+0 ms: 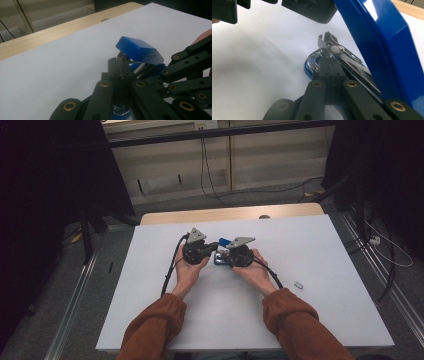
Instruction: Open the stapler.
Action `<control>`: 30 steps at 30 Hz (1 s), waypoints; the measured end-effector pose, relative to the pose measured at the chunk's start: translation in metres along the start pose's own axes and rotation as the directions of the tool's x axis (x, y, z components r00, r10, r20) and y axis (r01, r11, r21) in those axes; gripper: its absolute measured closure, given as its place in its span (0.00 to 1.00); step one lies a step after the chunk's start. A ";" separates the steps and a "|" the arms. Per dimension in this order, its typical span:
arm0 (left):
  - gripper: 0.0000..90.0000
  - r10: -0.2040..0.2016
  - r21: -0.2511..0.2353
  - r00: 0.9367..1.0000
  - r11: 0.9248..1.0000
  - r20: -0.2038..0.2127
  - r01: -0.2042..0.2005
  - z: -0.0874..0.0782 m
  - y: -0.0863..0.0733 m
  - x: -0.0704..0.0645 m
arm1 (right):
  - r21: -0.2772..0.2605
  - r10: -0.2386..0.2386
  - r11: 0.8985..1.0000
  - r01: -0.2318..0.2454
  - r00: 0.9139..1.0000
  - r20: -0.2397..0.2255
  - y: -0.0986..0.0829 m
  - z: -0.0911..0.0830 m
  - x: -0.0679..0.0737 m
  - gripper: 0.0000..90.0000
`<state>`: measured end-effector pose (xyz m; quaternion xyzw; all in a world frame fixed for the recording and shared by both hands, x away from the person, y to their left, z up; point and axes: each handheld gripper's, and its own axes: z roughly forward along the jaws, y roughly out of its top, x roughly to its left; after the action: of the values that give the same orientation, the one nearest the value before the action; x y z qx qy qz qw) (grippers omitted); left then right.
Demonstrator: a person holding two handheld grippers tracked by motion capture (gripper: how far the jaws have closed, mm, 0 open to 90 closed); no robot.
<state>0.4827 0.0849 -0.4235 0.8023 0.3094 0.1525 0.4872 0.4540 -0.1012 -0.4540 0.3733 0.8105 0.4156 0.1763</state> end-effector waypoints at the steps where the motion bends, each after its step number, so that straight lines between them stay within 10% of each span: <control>1: 1.00 -0.001 0.000 1.000 1.000 -0.001 0.001 0.000 0.000 0.000 | 0.001 -0.002 1.000 0.002 1.000 0.001 0.000 -0.001 -0.001 1.00; 30: 1.00 -0.010 -0.001 1.000 1.000 -0.011 0.010 0.002 0.000 0.001 | -0.112 0.014 0.994 -0.002 0.995 0.099 0.011 0.000 0.011 1.00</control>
<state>0.4841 0.0840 -0.4244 0.7998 0.3160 0.1548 0.4864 0.4515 -0.0886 -0.4444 0.3863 0.7747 0.4417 0.2354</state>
